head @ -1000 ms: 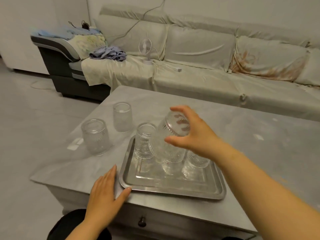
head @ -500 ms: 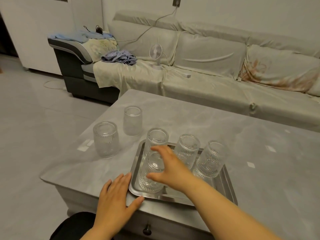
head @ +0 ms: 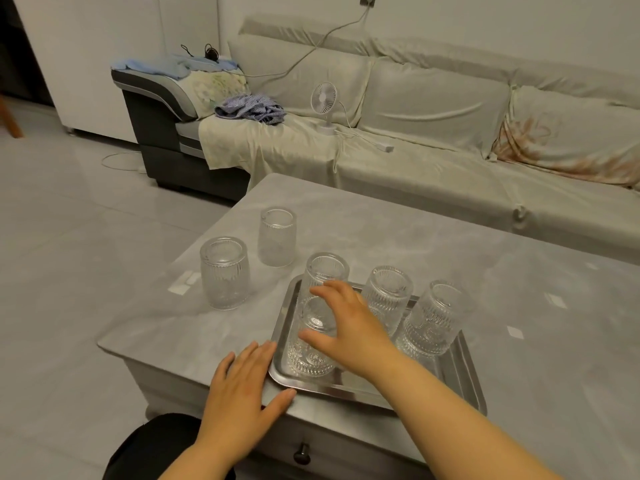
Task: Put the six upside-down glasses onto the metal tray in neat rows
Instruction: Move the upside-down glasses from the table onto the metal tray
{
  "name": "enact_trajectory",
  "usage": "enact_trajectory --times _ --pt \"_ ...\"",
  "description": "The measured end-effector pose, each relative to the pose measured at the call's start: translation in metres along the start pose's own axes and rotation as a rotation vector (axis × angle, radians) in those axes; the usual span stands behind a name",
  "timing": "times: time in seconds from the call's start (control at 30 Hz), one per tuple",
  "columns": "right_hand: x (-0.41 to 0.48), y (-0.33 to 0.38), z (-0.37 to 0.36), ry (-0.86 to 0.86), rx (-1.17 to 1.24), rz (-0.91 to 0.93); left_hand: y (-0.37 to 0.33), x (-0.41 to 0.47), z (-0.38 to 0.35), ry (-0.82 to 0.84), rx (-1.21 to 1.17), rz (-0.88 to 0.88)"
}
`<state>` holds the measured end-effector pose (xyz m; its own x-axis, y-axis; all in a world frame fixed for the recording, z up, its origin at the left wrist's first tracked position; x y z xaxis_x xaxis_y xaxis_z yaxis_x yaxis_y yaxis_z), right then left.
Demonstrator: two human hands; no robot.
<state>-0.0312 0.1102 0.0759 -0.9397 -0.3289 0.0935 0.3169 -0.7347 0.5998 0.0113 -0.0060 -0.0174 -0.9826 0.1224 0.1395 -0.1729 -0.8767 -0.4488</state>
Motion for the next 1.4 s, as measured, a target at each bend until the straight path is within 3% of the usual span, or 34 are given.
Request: enact_trajectory --times 0.07,0.27,0.5,0.83,1.07,1.23,1.4 --pt "0.001 0.010 0.015 -0.074 -0.042 0.041 0.004 0.000 0.006 0.005 -0.031 -0.001" --pt "0.024 0.055 0.045 -0.249 -0.049 0.167 0.048 0.007 0.052 -0.209 0.036 0.179" --pt "0.091 0.076 -0.026 0.071 -0.073 0.043 0.087 0.016 0.041 -0.065 0.126 0.275" --pt "0.143 0.082 -0.087 0.208 -0.127 -0.025 0.085 0.016 0.046 -0.122 0.126 0.270" --pt "0.145 0.080 -0.080 0.139 -0.080 -0.002 0.090 0.016 0.041 -0.105 0.091 0.303" --pt "0.125 0.094 -0.040 -0.009 0.139 0.066 0.088 0.019 0.034 -0.075 0.115 0.286" --pt "0.082 0.099 0.026 -0.114 0.238 0.127 0.047 0.021 0.033 -0.094 -0.009 0.088"
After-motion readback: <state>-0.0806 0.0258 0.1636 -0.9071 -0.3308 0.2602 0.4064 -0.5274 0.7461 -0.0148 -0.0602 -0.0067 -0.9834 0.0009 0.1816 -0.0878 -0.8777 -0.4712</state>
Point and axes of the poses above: each hand's wrist, its own x-axis towards the middle knuckle, its own z-axis out of the back of the hand, y = z × x, the point moved 10 cm from there along x, towards the middle knuckle, and after that the axes turned 6 degrees about x, right-handed, at the moved point
